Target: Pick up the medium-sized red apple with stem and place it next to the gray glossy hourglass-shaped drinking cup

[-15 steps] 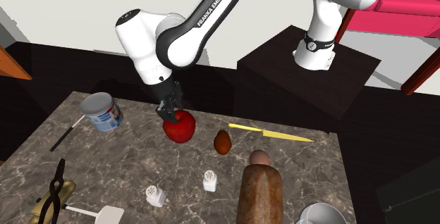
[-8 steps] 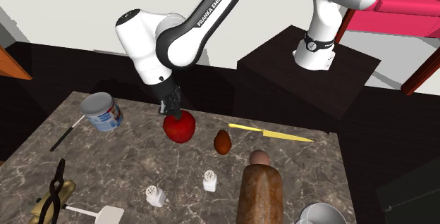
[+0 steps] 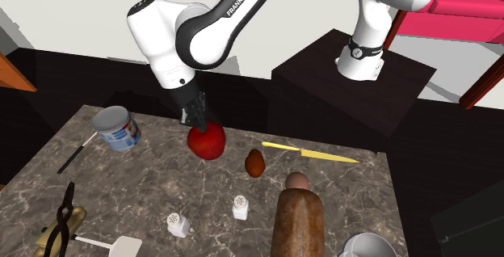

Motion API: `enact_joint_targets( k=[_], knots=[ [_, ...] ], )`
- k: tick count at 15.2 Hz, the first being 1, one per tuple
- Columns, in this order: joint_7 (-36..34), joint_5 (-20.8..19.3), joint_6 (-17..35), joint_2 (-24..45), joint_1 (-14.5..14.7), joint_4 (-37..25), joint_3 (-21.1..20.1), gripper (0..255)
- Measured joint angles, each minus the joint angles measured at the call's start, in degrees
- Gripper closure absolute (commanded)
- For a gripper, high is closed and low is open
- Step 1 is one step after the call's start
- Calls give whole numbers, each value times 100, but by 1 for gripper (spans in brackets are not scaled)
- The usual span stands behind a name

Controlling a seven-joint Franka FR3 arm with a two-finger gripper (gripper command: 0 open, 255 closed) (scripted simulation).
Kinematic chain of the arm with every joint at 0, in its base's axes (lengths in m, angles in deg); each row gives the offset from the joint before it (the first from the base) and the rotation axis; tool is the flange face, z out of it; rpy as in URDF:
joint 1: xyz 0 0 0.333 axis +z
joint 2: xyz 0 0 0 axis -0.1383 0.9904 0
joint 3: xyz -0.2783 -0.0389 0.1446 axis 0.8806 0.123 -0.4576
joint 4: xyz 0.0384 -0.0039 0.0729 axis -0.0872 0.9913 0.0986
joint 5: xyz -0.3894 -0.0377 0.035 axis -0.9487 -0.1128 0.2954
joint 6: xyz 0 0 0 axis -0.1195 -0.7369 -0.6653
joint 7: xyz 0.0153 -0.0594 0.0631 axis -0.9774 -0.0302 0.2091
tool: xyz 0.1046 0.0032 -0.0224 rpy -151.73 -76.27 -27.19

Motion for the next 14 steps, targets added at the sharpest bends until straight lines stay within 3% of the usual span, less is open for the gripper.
enact_joint_targets(
  k=[14],
  knots=[
    [-172,-114,-714,-550,21,-180,66,255]
  ],
)
